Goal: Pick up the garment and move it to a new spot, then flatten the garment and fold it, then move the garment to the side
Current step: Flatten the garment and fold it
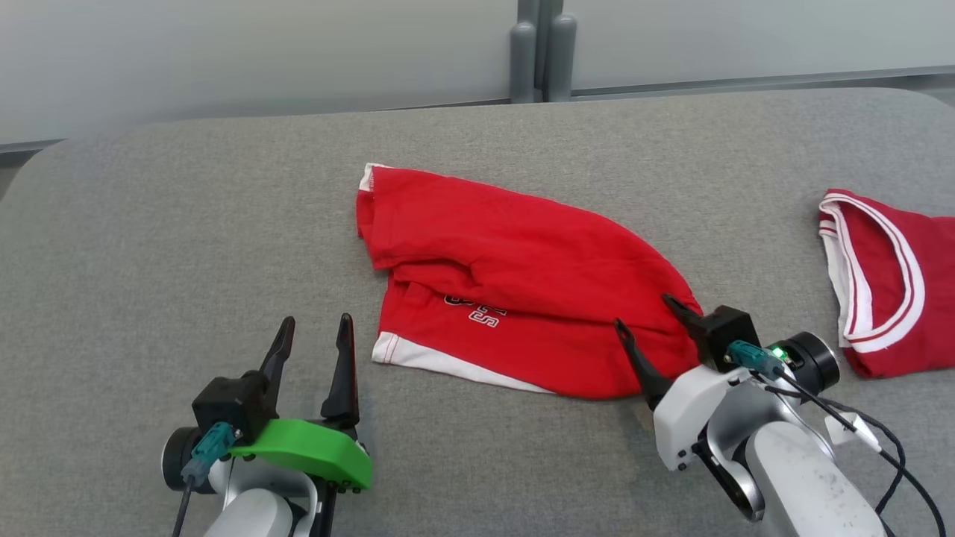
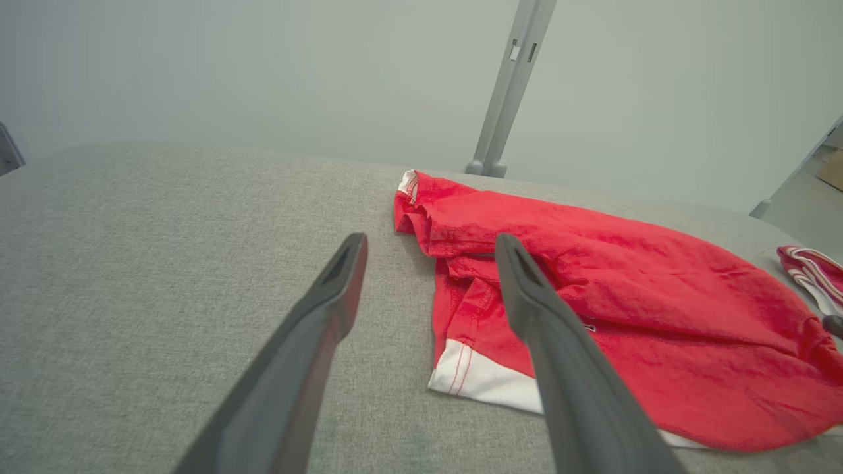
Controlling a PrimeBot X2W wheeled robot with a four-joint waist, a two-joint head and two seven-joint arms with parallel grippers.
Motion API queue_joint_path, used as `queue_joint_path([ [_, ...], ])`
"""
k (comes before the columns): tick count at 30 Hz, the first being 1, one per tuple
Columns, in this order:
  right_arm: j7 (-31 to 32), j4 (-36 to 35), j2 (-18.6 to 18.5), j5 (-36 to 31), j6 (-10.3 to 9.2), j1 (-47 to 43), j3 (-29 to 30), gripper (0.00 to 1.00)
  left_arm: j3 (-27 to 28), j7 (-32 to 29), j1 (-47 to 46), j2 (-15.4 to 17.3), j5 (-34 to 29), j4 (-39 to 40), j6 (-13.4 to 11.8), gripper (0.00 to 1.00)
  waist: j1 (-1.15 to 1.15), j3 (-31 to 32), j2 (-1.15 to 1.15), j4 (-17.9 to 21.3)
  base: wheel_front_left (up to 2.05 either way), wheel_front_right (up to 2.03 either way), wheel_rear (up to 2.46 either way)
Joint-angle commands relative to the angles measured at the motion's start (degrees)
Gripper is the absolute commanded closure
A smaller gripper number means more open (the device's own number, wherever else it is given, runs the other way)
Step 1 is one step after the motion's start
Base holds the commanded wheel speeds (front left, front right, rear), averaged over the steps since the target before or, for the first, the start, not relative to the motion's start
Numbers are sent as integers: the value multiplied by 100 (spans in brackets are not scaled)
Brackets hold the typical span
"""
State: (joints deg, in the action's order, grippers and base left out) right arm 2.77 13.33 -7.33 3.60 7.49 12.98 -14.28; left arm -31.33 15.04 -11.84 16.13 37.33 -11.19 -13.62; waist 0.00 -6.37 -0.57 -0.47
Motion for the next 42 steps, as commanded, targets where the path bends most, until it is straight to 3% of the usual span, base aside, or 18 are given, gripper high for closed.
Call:
queue_joint_path([
  [1, 38, 172, -117, 9, -1, 170, -112, 0, 43, 13, 69, -33, -61, 25, 29, 0, 0, -87, 57, -197, 0, 0, 0],
  [14, 195, 1843, -728, 169, 0, 1376, -1124, 0, 275, 14, 108, -318, -294, -117, 251, 0, 0, -239, 57, -799, 0, 0, 0],
  [15, 158, 1916, -749, 184, 0, 1451, -1162, 19, 289, 14, 109, -344, -308, -126, 261, 0, 0, -246, 57, -826, 0, 0, 0],
  [16, 126, 1981, -768, 191, 0, 1530, -1180, 51, 300, 14, 112, -364, -328, -135, 279, 0, 0, -251, 57, -853, 0, 0, 0],
  [19, 46, 2149, -796, 235, 0, 1731, -1235, 100, 352, 13, 140, -414, -380, -168, 325, 0, 0, -256, 57, -903, 0, 0, 0],
  [33, -153, 2802, -955, 251, 0, 2917, -1588, 100, 500, 14, 97, -678, -592, -322, 546, 0, 0, -396, 57, -1098, 0, 0, 0],
  [42, -367, 3767, -1126, 330, 0, 3649, -1787, 100, 488, 14, -91, -883, -722, -463, 716, 0, 0, -668, 57, -1410, 0, 0, 0],
])
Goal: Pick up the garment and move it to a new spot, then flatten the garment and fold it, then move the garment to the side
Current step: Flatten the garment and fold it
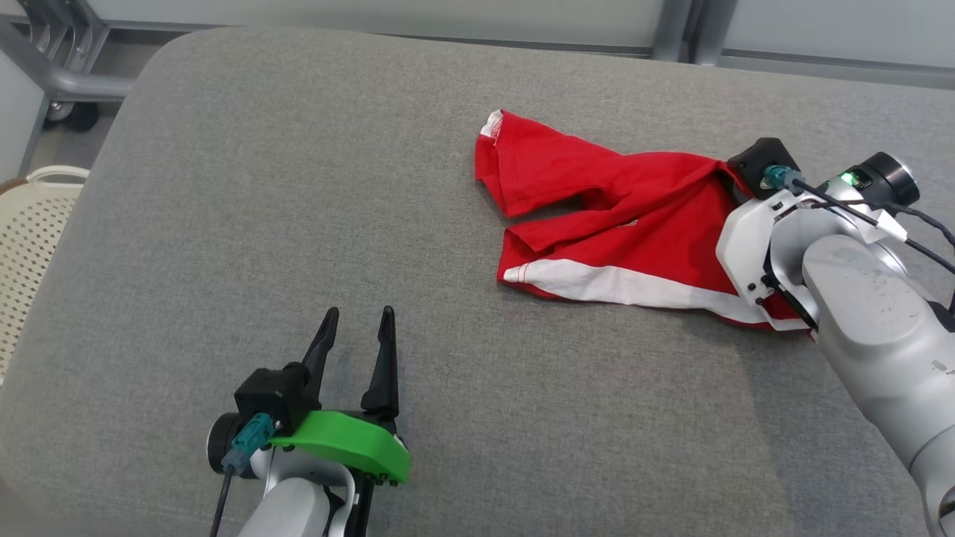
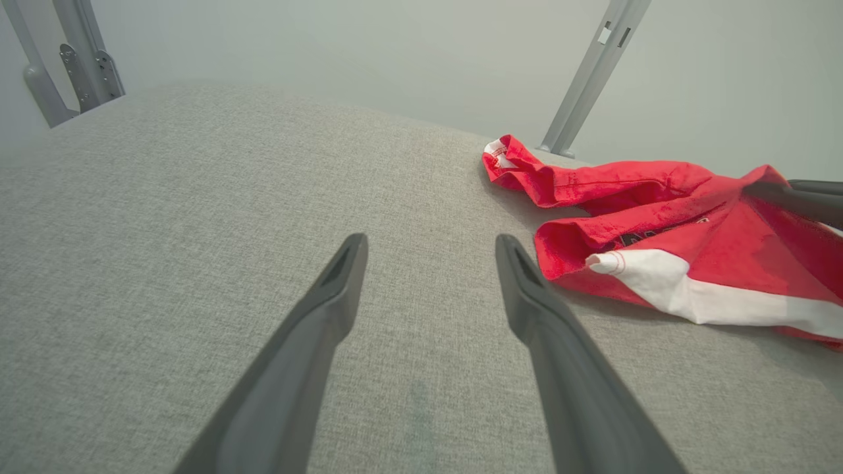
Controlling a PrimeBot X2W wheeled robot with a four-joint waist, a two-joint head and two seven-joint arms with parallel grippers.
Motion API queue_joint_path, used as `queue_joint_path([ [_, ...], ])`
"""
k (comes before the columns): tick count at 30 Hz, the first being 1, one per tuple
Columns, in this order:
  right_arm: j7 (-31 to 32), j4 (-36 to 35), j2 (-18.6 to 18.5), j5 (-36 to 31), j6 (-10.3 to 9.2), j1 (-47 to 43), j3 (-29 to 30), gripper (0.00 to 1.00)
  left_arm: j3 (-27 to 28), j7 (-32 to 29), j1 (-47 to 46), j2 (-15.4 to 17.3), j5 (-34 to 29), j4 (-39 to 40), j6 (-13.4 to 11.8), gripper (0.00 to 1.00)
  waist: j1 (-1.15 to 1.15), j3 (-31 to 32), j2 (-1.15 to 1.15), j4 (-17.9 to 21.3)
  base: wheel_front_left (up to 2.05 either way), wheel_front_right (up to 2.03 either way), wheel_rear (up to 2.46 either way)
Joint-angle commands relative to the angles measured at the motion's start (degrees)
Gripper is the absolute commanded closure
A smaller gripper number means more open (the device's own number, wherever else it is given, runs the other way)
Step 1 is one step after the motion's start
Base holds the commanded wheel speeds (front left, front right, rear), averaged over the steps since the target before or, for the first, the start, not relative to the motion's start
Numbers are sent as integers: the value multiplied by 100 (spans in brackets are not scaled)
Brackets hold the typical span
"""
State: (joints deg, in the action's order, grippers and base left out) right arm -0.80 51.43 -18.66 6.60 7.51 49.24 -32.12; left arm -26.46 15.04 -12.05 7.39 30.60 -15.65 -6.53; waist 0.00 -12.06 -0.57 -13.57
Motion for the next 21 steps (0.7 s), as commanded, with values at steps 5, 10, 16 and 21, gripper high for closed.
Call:
queue_joint_path([
  [5, -199, 556, 11, 169, -4, 286, -126, 100, 58, 13, -129, -88, -117, -80, 90, 0, 0, -205, 57, -206, 0, 0, 0],
  [10, -572, 929, 107, 461, -3, 444, -190, 0, 189, 13, -72, -101, -217, -118, 111, 0, 0, -174, 57, -12, 0, 0, 0],
  [16, -1051, 768, 185, 1040, -4, 525, -172, 0, 267, 13, -33, -39, -341, -31, 127, 0, 0, -16, 57, 431, 0, 0, 0],
  [21, -1334, 363, 13, 1390, -3, 344, -40, 0, 279, 14, 46, 20, -432, 111, 97, 0, 0, 145, 57, 823, 0, 0, 0],
])
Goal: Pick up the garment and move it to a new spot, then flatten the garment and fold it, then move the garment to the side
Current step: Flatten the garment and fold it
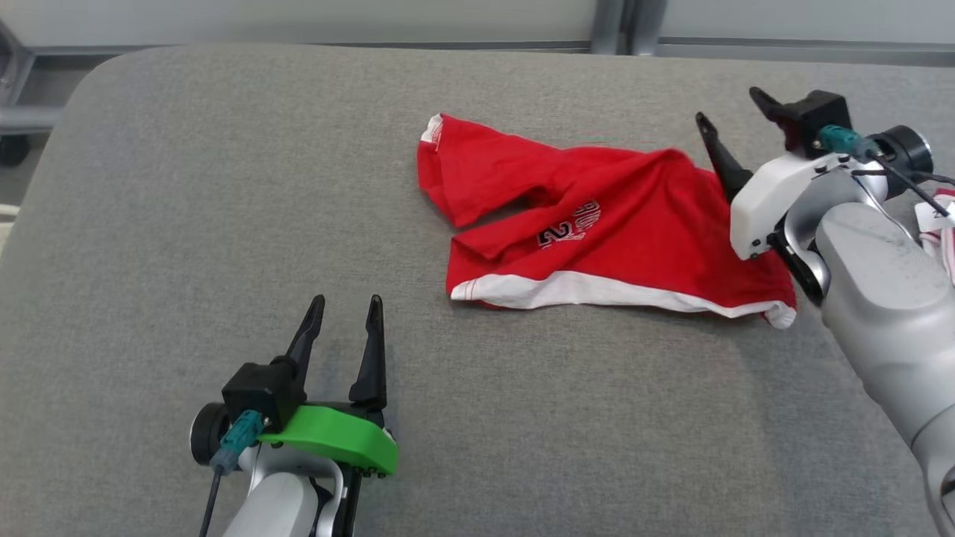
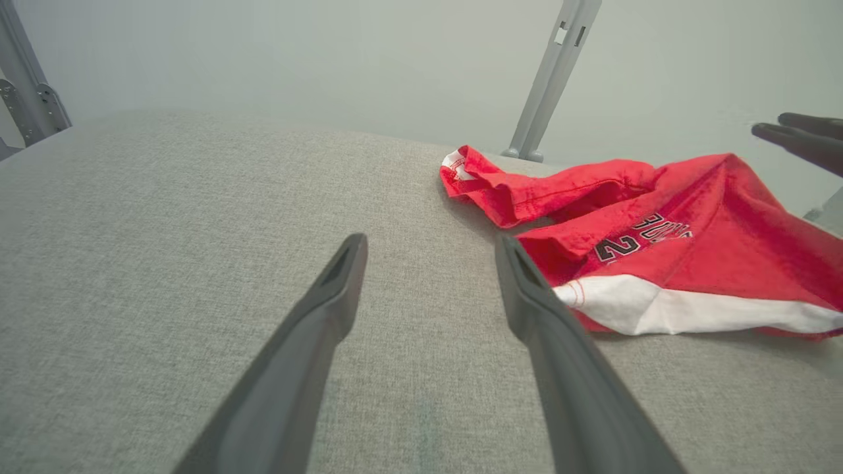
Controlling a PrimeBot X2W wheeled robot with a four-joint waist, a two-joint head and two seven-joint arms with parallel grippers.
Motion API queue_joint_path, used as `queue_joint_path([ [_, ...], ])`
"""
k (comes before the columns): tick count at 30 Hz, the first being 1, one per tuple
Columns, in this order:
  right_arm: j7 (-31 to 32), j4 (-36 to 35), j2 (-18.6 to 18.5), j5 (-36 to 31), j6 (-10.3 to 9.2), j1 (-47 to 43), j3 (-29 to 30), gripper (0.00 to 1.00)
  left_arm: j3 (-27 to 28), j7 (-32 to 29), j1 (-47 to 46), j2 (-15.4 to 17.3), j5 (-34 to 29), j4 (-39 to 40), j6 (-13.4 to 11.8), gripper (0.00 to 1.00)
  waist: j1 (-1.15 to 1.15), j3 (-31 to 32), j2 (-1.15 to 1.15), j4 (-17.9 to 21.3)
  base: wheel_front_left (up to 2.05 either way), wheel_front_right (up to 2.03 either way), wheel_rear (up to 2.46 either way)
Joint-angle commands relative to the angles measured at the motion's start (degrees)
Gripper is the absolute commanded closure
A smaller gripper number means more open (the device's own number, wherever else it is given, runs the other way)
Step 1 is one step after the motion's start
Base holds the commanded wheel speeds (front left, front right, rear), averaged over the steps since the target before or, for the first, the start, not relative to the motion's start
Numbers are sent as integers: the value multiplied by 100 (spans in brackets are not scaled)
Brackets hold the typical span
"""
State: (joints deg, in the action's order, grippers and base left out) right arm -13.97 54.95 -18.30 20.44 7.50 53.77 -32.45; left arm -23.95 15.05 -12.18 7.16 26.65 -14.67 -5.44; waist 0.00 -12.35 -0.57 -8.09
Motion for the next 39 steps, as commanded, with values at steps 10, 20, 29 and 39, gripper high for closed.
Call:
queue_joint_path([
  [10, -125, -1443, -221, 99, -2, -1496, 1238, 0, -51, -85, 226, 174, -80, 297, -98, 0, 0, 375, 57, 773, 0, 0, 0],
  [20, -123, -3645, 865, -983, -2, -4000, 2900, 0, 18, -90, 630, 313, 49, 553, -216, 0, 0, 554, 57, 938, 0, 0, 0],
  [29, 73, -4394, 1392, -1254, -2, -4830, 3168, 0, 208, -33, 954, 441, 70, 699, -316, 0, 0, 674, 57, 955, 0, 0, 0],
  [39, 277, -4647, 1490, -1363, -2, -5014, 3135, 0, 299, -2, 1086, 497, 15, 740, -360, 0, 0, 799, 57, 952, 0, 0, 0],
])
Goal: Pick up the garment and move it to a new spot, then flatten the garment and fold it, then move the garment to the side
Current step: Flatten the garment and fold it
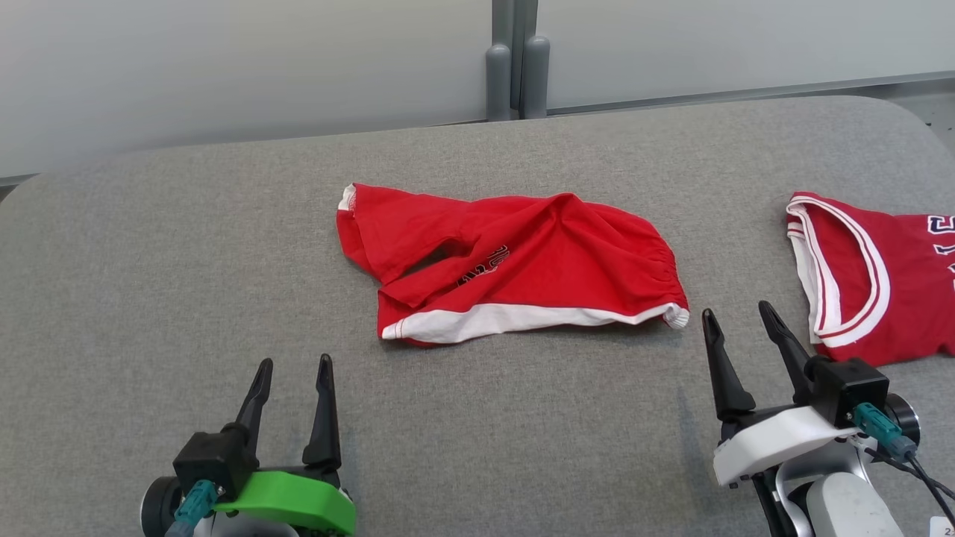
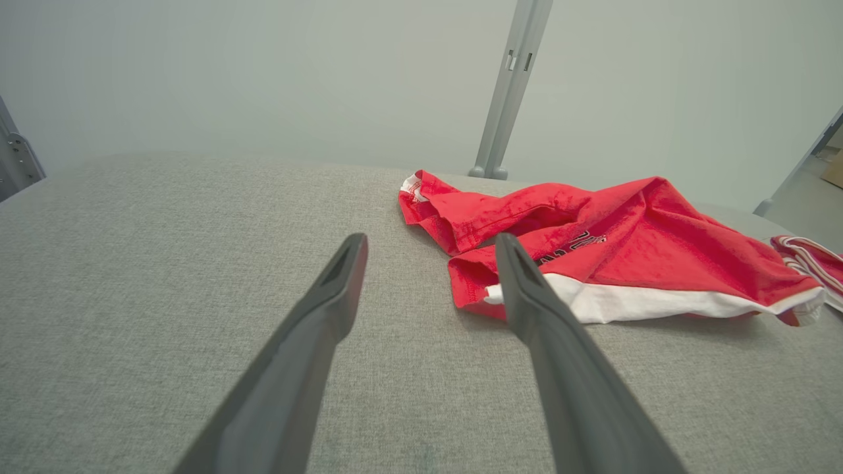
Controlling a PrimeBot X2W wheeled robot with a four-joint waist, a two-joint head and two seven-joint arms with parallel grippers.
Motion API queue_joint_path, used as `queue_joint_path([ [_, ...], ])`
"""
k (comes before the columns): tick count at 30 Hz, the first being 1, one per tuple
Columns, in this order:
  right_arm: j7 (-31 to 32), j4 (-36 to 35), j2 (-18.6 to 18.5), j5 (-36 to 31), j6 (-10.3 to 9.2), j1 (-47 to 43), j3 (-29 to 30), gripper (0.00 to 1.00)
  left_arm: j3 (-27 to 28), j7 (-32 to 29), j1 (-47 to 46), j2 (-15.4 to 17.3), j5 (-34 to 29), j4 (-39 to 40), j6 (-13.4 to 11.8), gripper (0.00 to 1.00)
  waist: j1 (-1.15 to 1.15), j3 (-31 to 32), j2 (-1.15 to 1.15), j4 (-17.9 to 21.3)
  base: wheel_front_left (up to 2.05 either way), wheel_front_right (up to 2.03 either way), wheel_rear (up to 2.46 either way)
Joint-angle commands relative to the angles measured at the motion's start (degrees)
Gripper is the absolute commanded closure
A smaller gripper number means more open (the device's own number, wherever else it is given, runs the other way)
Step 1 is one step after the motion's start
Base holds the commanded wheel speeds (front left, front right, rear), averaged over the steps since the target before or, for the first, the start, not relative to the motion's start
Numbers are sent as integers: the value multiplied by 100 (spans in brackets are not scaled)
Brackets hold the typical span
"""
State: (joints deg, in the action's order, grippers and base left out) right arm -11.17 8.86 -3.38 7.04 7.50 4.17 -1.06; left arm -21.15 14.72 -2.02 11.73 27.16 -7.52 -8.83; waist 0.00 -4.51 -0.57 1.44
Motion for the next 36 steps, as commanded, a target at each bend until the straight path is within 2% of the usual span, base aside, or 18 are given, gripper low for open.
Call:
queue_joint_path([
  [1, 18, -54, 1, -28, -2, -68, -6, 0, 26, 33, 77, 45, -41, 33, -25, 0, 0, 26, 57, 1, 0, 0, 0],
  [25, 194, -165, 35, -52, -2, -178, 7, 0, 8, 50, 202, 85, -63, 135, -66, 0, 0, 184, 57, -29, 0, 0, 0],
  [30, 281, 1, 32, 13, -2, -76, 41, 0, -16, 36, 163, 95, -58, 143, -68, 0, 0, 139, 57, -59, 0, 0, 0],
  [36, 390, 536, -191, 214, -2, 102, 46, 0, -46, 20, 53, 103, -66, 133, -57, 0, 0, 32, 57, -146, 0, 0, 0],
])
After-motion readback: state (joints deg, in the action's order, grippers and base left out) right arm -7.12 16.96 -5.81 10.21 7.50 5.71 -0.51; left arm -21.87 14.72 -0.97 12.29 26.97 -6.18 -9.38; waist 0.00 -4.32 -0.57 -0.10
